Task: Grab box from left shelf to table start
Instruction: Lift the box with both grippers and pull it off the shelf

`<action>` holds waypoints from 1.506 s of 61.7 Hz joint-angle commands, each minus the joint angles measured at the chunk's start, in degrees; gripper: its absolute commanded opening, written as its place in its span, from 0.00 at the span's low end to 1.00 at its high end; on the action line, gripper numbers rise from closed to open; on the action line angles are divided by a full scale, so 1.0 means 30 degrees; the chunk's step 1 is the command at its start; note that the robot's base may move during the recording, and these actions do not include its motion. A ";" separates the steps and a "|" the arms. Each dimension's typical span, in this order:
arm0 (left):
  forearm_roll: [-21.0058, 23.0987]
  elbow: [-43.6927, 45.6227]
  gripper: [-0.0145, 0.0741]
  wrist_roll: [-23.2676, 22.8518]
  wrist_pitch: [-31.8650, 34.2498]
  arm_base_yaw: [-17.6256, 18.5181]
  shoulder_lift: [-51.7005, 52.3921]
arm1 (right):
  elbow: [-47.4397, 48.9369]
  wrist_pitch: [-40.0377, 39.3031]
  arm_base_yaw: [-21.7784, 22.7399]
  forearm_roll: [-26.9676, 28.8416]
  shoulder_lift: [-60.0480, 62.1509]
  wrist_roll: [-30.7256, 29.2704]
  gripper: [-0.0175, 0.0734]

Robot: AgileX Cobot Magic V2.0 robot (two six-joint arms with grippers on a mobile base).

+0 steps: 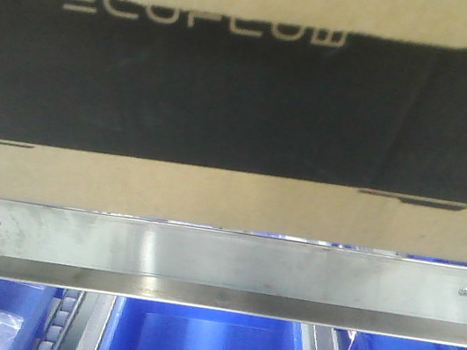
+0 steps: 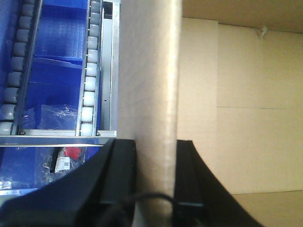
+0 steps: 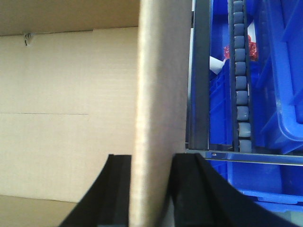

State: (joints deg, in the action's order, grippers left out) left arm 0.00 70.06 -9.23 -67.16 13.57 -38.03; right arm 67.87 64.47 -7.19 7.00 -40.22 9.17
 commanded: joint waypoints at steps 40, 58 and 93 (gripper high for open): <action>-0.0206 0.0734 0.10 -0.0167 0.3619 0.0023 0.0293 | 0.0708 -0.1974 0.0174 -0.2332 0.0010 -0.0114 0.22; -0.0206 0.0734 0.10 -0.0167 0.3619 0.0023 0.0293 | 0.0708 -0.1974 0.0174 -0.2332 0.0010 -0.0114 0.22; -0.0206 0.0734 0.10 -0.0167 0.3619 0.0023 0.0293 | 0.0708 -0.1844 0.0174 -0.2332 0.0010 -0.0114 0.22</action>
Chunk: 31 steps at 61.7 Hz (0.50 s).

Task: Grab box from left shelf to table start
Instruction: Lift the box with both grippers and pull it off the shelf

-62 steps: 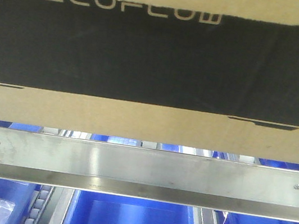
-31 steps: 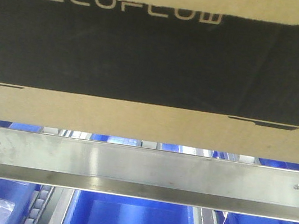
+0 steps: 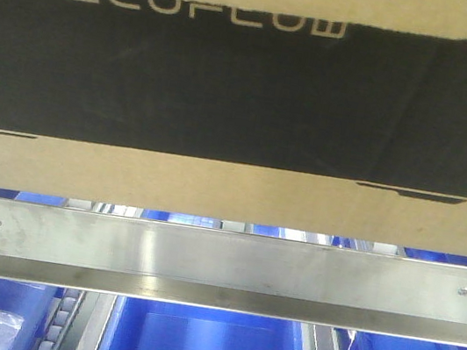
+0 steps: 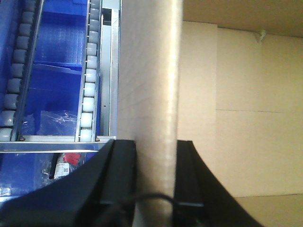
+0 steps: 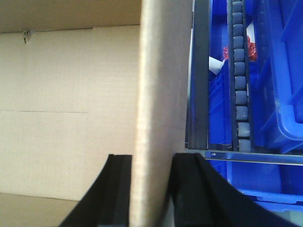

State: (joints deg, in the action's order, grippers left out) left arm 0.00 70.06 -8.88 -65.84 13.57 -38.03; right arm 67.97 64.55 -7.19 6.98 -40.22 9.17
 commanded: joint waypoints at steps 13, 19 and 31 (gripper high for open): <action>-0.0206 0.0734 0.10 -0.0283 0.3180 0.0023 0.0293 | 0.0678 -0.1871 0.0174 -0.2326 0.0010 -0.0114 0.22; -0.0206 0.0734 0.10 -0.0283 0.3180 0.0023 0.0293 | 0.0678 -0.1871 0.0174 -0.2326 0.0010 -0.0114 0.22; -0.0206 0.0734 0.10 -0.0283 0.3180 0.0023 0.0293 | 0.0678 -0.1871 0.0174 -0.2326 0.0010 -0.0114 0.22</action>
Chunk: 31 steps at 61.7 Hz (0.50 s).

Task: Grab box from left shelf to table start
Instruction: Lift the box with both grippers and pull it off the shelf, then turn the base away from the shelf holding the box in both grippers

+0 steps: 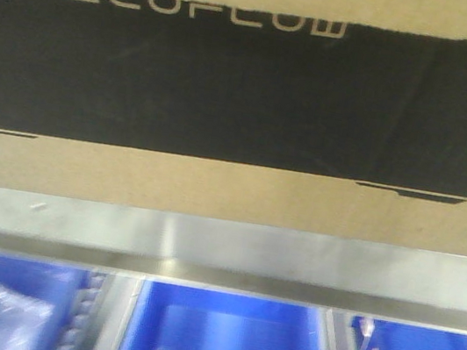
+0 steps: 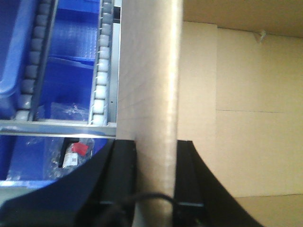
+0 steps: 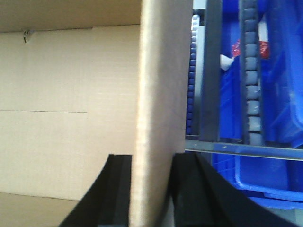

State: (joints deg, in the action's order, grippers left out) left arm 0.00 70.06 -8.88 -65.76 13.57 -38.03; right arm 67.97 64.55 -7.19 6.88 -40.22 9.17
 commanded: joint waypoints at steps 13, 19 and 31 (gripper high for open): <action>-0.0206 0.0734 0.10 -0.0283 0.3154 0.0023 0.0293 | 0.0678 -0.1871 0.0174 -0.2294 0.0010 -0.0114 0.22; -0.0206 0.0734 0.10 -0.0283 0.3154 0.0023 0.0293 | 0.0678 -0.1871 0.0174 -0.2294 0.0010 -0.0114 0.22; -0.0206 0.0734 0.10 -0.0283 0.3154 0.0023 0.0293 | 0.0678 -0.1871 0.0174 -0.2294 0.0010 -0.0114 0.22</action>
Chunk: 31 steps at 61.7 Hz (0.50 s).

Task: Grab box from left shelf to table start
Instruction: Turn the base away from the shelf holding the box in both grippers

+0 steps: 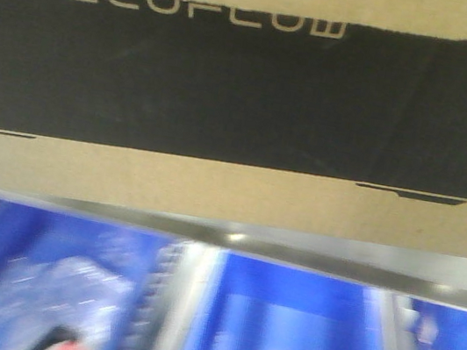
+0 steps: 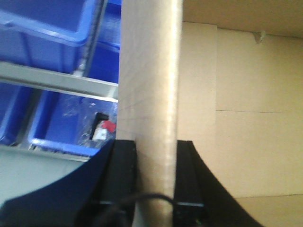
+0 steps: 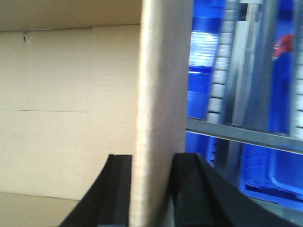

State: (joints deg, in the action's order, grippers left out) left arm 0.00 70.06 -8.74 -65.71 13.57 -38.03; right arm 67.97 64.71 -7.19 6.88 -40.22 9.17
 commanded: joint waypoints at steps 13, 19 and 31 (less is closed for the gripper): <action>-0.0206 0.0734 0.10 -0.0330 0.3137 0.0023 0.0293 | 0.0678 -0.1904 0.0174 -0.2294 0.0010 -0.0114 0.22; -0.0206 0.0734 0.10 -0.0330 0.3137 0.0023 0.0293 | 0.0678 -0.1841 0.0174 -0.2294 0.0010 -0.0114 0.22; -0.0206 0.0734 0.10 -0.0330 0.3137 0.0023 0.0293 | 0.0678 -0.1836 0.0174 -0.2294 0.0010 -0.0114 0.22</action>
State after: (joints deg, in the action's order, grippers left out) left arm 0.00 70.06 -8.75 -65.71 13.57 -38.03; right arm 67.97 64.81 -7.19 6.88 -40.22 9.17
